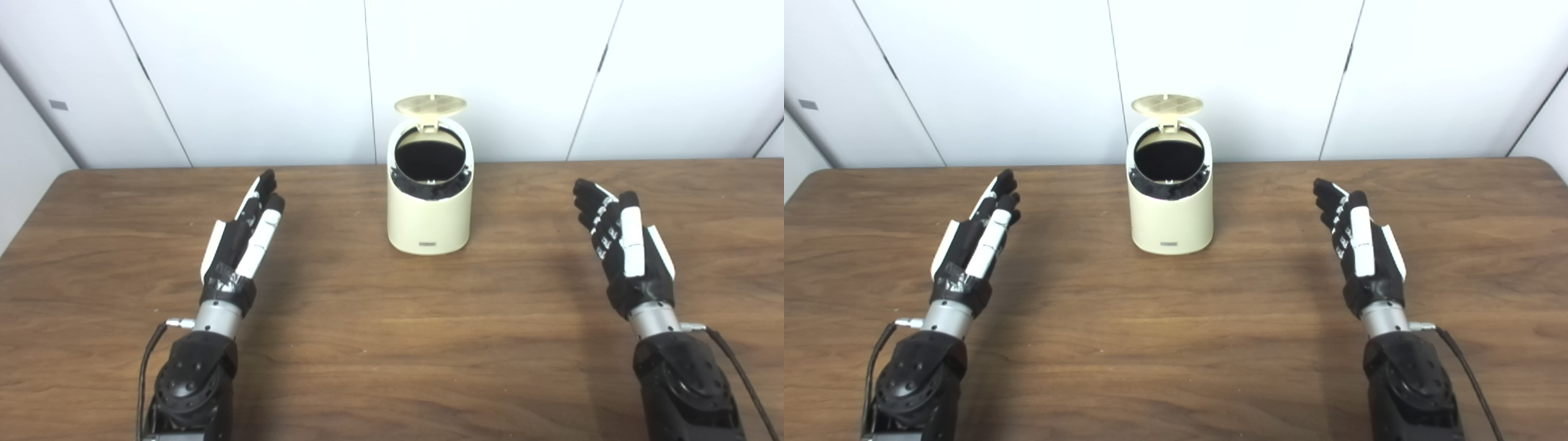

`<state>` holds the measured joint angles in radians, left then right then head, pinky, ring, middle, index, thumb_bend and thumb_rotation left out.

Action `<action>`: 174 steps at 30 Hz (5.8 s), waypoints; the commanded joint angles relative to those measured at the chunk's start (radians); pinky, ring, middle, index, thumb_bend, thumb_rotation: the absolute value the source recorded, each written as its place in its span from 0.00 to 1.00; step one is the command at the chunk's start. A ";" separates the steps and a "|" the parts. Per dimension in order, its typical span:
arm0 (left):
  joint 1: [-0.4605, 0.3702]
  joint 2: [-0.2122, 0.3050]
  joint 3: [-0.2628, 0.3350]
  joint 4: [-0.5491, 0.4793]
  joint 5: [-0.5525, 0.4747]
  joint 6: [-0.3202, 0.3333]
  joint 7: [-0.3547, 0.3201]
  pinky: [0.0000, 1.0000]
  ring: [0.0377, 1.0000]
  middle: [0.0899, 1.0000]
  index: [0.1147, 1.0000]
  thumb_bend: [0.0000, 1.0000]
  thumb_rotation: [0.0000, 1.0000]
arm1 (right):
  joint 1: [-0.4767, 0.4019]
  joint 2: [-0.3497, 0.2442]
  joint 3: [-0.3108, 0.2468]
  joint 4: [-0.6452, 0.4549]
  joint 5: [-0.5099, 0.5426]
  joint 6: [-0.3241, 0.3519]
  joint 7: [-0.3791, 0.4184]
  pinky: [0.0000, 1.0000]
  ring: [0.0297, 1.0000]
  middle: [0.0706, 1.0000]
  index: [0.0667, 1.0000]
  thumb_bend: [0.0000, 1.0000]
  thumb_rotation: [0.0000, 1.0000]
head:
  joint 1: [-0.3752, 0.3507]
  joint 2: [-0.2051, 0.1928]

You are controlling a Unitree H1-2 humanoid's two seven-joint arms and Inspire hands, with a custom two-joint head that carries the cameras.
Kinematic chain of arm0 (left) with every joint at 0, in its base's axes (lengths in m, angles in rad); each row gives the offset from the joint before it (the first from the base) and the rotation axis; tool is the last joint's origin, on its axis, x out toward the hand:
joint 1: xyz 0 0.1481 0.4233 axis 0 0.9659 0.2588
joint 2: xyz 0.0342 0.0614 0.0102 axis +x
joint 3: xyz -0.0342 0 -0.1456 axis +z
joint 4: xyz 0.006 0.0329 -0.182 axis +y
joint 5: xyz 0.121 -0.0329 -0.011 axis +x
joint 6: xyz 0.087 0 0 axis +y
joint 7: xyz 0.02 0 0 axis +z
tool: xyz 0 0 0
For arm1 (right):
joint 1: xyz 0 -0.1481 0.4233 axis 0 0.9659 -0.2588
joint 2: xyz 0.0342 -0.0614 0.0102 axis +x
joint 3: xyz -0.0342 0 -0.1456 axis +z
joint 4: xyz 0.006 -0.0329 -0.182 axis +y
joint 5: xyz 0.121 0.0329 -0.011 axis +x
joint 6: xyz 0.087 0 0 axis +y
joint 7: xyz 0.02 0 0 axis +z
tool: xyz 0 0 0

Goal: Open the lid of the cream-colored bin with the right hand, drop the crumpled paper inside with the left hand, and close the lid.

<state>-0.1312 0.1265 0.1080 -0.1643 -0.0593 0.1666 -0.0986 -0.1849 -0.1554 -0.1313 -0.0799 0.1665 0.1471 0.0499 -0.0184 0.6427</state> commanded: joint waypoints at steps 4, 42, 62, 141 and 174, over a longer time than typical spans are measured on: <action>0.010 -0.015 0.002 0.015 -0.023 -0.100 0.008 1.00 1.00 1.00 1.00 0.53 1.00 | -0.084 -0.032 0.010 -0.027 -0.022 -0.035 0.016 1.00 0.98 0.95 0.89 0.62 1.00 | 0.001 0.000; 0.108 -0.050 -0.044 0.195 0.056 -0.265 0.072 1.00 1.00 1.00 1.00 0.52 0.99 | -0.531 -0.179 0.340 -0.003 -0.527 0.123 0.163 0.89 0.94 0.93 0.89 0.56 1.00 | -0.068 -0.041; 0.107 -0.067 -0.050 0.224 0.043 -0.281 0.079 1.00 1.00 1.00 1.00 0.50 1.00 | -0.530 -0.174 0.396 0.037 -0.577 0.071 0.217 0.89 0.93 0.92 0.89 0.54 1.00 | -0.054 -0.085; 0.097 -0.102 -0.061 0.187 0.096 -0.223 0.136 0.99 0.97 0.97 0.96 0.50 1.00 | -0.451 -0.286 0.526 -0.119 -0.935 -0.085 0.419 1.00 0.99 0.82 0.79 0.62 1.00 | 0.022 -0.015; 0.103 -0.119 -0.063 0.157 0.084 -0.228 0.137 0.98 0.98 0.97 0.95 0.51 1.00 | -0.473 -0.282 0.550 -0.125 -1.005 -0.012 0.614 1.00 1.00 0.82 0.85 0.70 1.00 | 0.039 0.013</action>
<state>-0.0465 0.0233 0.0539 -0.0027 0.0280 -0.0512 0.0347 -0.6491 -0.4265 0.4018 -0.2047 -0.8304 0.1177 0.5985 0.0199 0.6535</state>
